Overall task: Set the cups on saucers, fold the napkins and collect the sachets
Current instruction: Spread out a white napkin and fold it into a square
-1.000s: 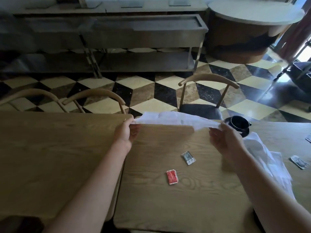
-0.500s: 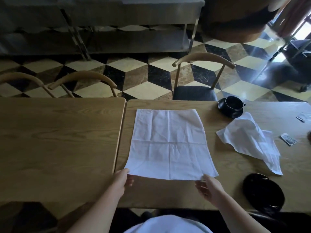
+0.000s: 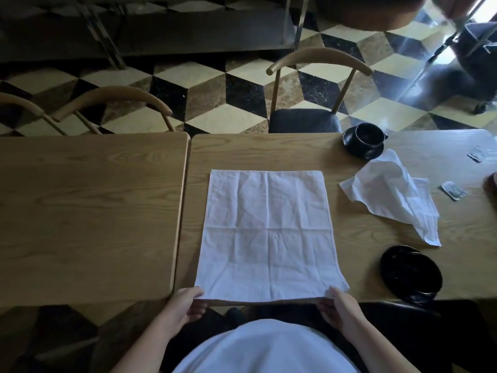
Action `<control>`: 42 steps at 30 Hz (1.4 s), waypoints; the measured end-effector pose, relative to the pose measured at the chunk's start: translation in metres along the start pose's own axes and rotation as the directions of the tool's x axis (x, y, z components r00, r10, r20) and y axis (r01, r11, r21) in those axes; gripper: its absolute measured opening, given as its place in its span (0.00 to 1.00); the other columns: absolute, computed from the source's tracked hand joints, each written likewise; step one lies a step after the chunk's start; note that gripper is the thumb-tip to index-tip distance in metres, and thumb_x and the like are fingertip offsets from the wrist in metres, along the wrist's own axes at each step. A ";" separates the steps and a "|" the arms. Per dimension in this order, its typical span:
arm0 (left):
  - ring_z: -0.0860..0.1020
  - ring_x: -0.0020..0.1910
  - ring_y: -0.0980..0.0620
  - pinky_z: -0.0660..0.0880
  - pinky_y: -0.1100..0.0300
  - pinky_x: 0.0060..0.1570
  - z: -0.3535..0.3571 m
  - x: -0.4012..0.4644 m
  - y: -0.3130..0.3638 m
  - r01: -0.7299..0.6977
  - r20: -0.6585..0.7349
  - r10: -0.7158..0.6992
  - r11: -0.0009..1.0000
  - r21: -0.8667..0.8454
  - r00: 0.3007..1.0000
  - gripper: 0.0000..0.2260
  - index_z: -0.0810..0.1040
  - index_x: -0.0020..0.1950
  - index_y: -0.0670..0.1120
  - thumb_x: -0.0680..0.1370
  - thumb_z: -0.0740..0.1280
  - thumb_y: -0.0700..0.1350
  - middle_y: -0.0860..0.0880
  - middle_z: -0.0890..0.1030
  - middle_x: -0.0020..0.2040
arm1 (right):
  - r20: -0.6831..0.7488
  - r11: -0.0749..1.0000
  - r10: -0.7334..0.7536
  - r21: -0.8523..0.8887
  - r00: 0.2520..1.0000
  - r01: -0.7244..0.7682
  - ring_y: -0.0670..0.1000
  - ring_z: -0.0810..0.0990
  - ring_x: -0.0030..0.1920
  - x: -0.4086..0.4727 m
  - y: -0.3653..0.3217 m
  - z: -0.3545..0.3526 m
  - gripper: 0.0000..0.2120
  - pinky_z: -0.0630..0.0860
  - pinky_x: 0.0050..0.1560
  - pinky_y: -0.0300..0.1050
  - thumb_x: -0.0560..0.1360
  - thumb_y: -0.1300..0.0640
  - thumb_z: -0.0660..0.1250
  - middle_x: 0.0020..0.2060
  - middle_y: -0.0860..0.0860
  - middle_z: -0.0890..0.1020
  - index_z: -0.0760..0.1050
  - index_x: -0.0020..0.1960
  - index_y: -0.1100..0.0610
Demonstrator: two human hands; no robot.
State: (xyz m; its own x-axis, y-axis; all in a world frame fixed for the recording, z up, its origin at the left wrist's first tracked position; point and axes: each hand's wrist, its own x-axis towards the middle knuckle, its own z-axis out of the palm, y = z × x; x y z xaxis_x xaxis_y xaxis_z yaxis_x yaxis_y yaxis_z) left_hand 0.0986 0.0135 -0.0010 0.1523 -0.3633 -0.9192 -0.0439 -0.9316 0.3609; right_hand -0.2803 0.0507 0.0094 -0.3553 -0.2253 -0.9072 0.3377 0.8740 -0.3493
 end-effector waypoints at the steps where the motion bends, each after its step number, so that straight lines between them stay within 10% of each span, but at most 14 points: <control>1: 0.76 0.25 0.48 0.72 0.61 0.27 0.001 -0.002 0.002 -0.003 0.018 0.003 1.000 0.008 1.000 0.04 0.75 0.44 0.40 0.77 0.65 0.40 0.41 0.79 0.30 | -0.009 1.000 -0.023 0.018 1.000 0.023 0.55 0.80 0.38 -0.001 -0.006 0.000 0.08 0.76 0.35 0.45 0.81 0.55 0.61 0.40 0.58 0.82 0.74 0.48 0.60; 15: 0.82 0.25 0.53 0.76 0.64 0.24 0.029 0.005 0.125 -0.239 -0.099 0.217 0.895 -0.377 0.971 0.04 0.75 0.44 0.43 0.76 0.68 0.37 0.46 0.84 0.29 | -0.044 0.928 -0.285 0.239 0.957 0.287 0.48 0.77 0.33 -0.011 -0.123 0.012 0.04 0.72 0.36 0.41 0.77 0.58 0.64 0.37 0.52 0.81 0.75 0.45 0.58; 42: 0.78 0.19 0.56 0.77 0.65 0.25 0.059 0.094 0.300 -0.095 -0.086 0.060 0.862 -0.497 0.995 0.13 0.71 0.36 0.46 0.80 0.64 0.46 0.50 0.79 0.22 | -0.019 0.976 -0.213 0.049 0.977 0.214 0.45 0.73 0.25 0.089 -0.297 0.094 0.08 0.69 0.27 0.32 0.79 0.54 0.64 0.23 0.46 0.78 0.75 0.42 0.55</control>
State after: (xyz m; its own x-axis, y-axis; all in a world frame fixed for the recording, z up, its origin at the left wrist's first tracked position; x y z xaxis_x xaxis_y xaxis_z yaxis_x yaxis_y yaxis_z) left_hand 0.0416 -0.3009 0.0111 0.2335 -0.4158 -0.8790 0.4385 -0.7618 0.4769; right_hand -0.3309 -0.2696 0.0101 -0.4355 -0.3985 -0.8072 0.2958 0.7835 -0.5464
